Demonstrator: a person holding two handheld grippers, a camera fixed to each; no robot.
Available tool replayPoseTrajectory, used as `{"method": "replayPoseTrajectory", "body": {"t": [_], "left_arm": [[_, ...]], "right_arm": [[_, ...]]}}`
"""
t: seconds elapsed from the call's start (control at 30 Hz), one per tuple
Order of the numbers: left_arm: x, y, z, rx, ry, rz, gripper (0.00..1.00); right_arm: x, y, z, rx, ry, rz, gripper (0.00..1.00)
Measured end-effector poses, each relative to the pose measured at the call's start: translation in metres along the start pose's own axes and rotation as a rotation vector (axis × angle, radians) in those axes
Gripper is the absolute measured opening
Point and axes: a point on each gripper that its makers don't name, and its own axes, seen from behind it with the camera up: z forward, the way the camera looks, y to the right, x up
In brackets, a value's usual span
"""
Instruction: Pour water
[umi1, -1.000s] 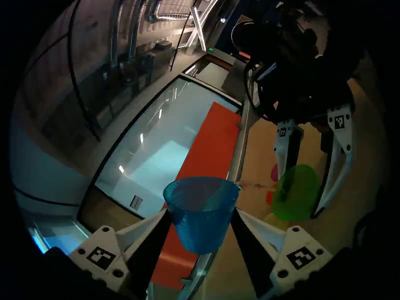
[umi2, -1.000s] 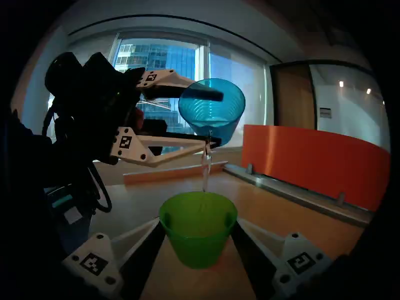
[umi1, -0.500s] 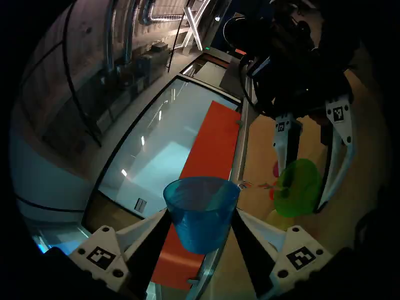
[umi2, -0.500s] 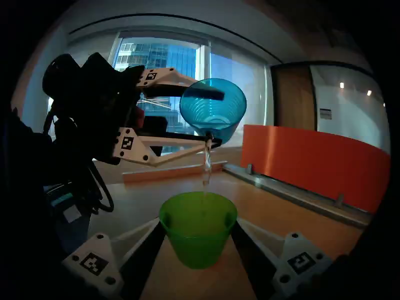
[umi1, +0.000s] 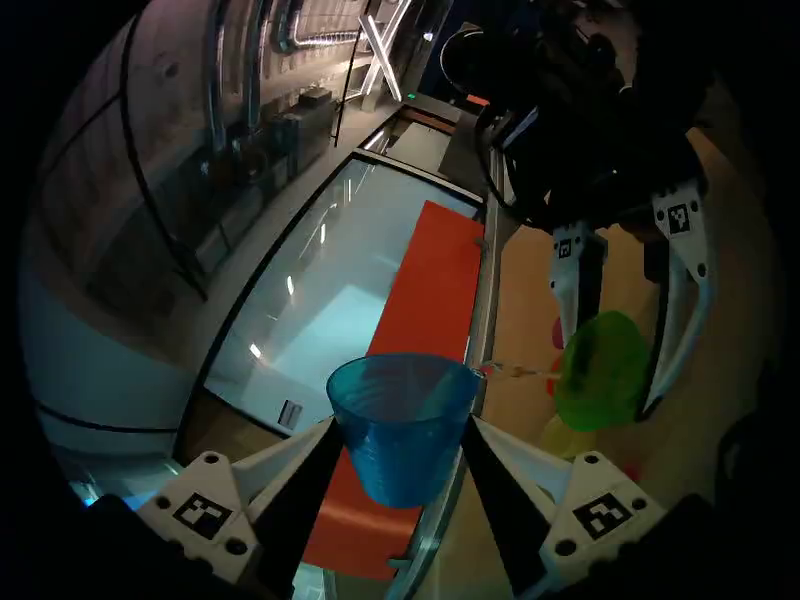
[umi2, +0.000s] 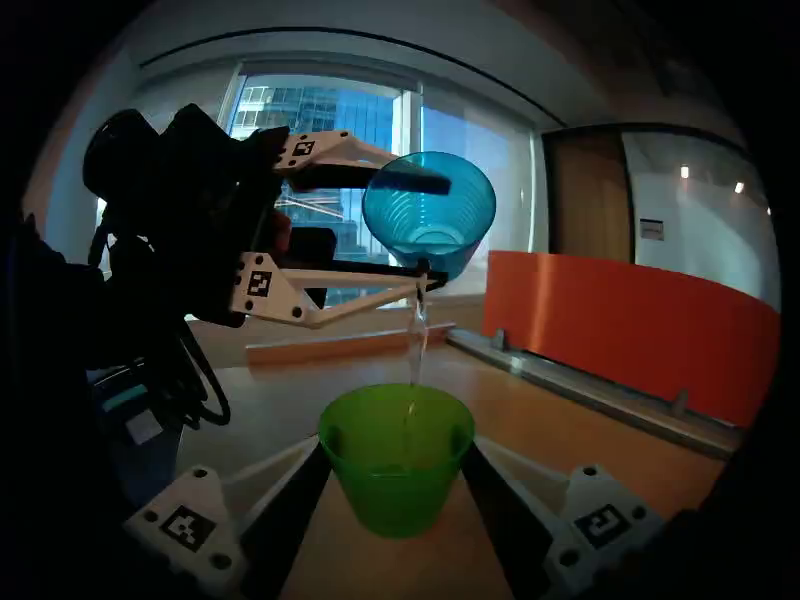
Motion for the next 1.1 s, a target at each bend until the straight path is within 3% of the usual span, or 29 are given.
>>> {"method": "replayPoseTrajectory", "body": {"t": [1.1], "left_arm": [[0.0098, -0.0103, -0.0029, 0.019, -0.002, 0.149, 0.81]], "right_arm": [[0.0019, 0.0037, -0.0030, -0.009, 0.014, 0.001, 0.88]]}}
